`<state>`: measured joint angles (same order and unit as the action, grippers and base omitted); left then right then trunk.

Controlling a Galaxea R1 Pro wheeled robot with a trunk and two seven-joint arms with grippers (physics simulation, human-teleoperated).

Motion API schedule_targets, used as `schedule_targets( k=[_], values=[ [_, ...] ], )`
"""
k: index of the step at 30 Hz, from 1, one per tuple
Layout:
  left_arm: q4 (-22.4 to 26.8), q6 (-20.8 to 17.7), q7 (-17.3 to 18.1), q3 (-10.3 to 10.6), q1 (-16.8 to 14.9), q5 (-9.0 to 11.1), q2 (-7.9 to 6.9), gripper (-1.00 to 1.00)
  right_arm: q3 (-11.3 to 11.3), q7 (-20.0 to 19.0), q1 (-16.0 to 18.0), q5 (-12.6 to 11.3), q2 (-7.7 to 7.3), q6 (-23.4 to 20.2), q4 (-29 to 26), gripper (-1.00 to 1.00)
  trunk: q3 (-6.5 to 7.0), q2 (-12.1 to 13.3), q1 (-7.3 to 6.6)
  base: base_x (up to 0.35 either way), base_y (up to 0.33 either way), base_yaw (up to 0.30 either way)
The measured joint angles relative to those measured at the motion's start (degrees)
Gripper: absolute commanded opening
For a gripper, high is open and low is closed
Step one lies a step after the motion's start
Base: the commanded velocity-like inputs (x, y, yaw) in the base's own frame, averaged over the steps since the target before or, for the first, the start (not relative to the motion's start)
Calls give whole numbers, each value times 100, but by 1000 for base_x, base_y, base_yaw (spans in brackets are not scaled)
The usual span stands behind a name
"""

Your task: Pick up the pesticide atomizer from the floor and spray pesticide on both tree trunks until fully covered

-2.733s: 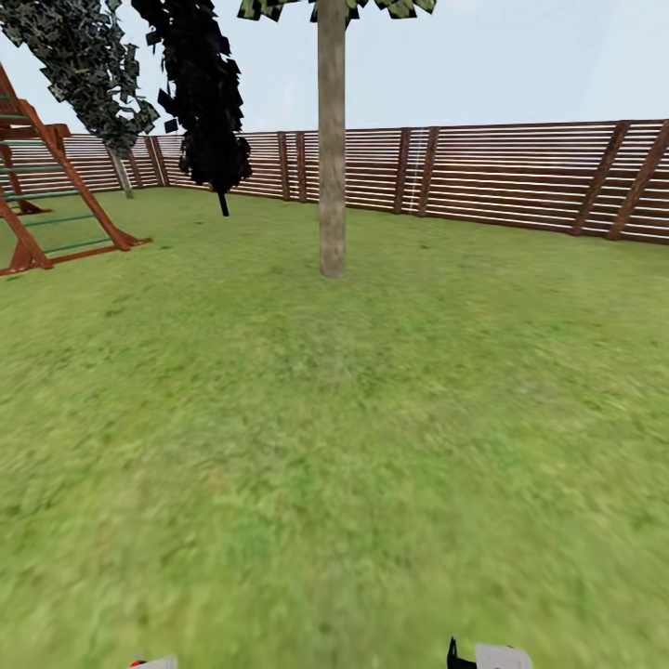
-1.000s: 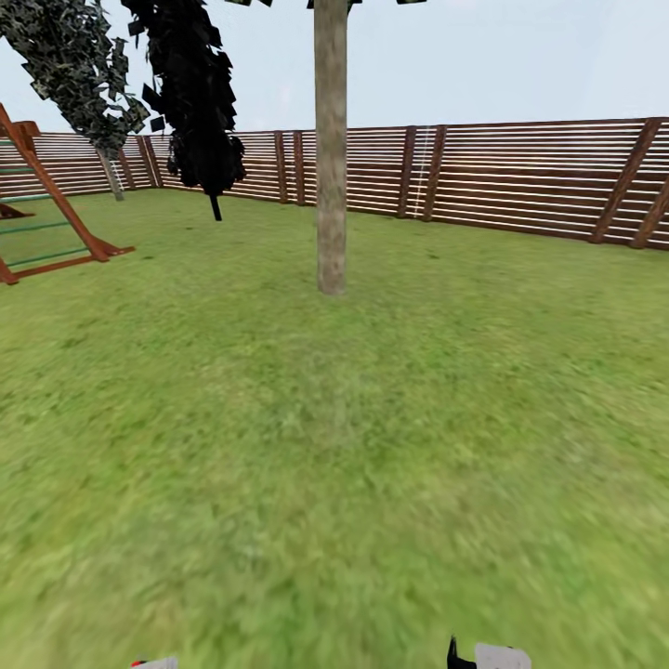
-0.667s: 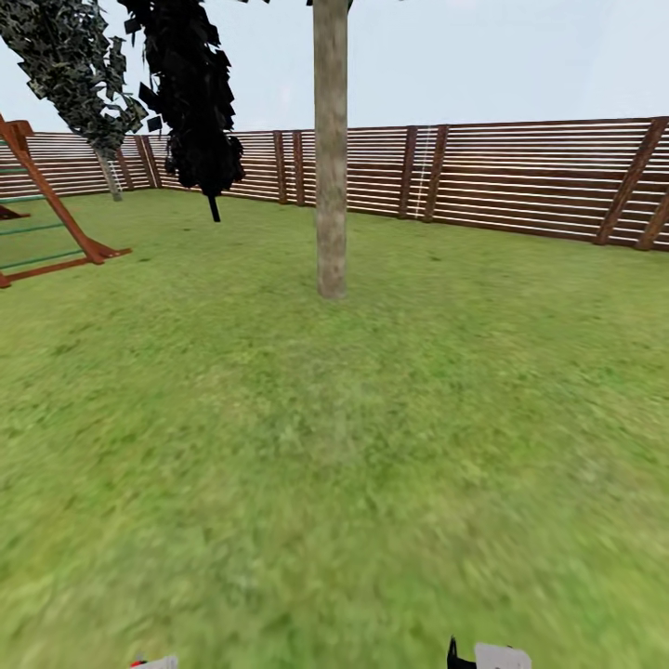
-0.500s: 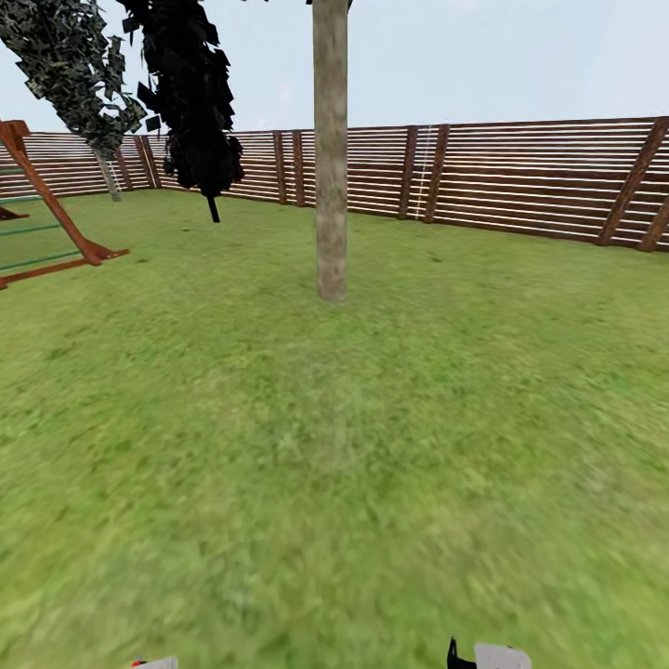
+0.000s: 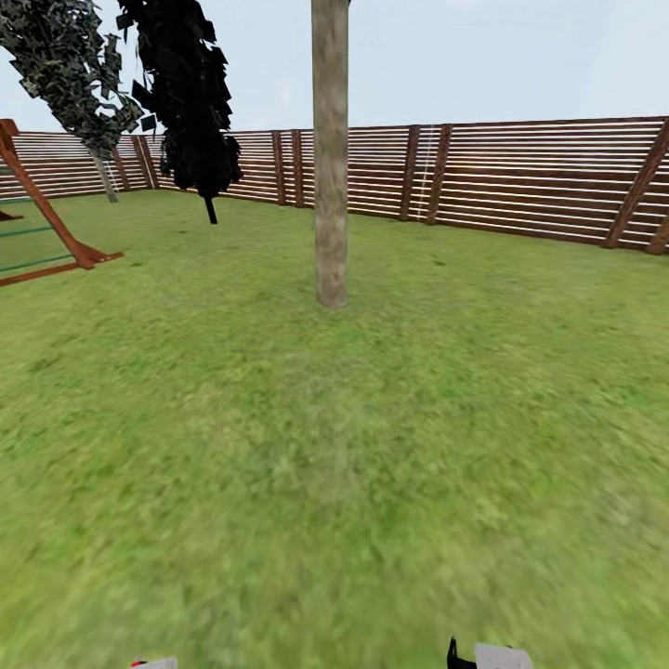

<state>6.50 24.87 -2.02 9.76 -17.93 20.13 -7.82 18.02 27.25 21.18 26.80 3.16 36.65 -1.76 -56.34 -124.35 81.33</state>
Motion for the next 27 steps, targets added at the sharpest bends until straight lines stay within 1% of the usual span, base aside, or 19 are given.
schedule_targets(
  k=[21, 22, 25, 27],
  values=[
    [0, 0, 0, 0, 0, 0, 0, -100, -1, -5, 0, 0, -3, 0, 3, 100, 0, 0, 0, 338, 0, 0],
    [0, 0, -1, 0, 0, 0, 0, -100, 2, -3, 0, -1, -16, 0, 1, 100, 0, 0, 0, 338, 0, 0],
    [0, 0, 0, 0, 0, 0, 0, -100, 4, 0, 0, -10, -138, 1, 0, 100, 0, 0, 0, 338, 0, 0],
    [0, 0, 0, 0, 0, 0, 0, -100, 1, 0, 0, -9, -162, 0, 0, 100, 0, 0, 0, 338, 0, 0]
  ],
)
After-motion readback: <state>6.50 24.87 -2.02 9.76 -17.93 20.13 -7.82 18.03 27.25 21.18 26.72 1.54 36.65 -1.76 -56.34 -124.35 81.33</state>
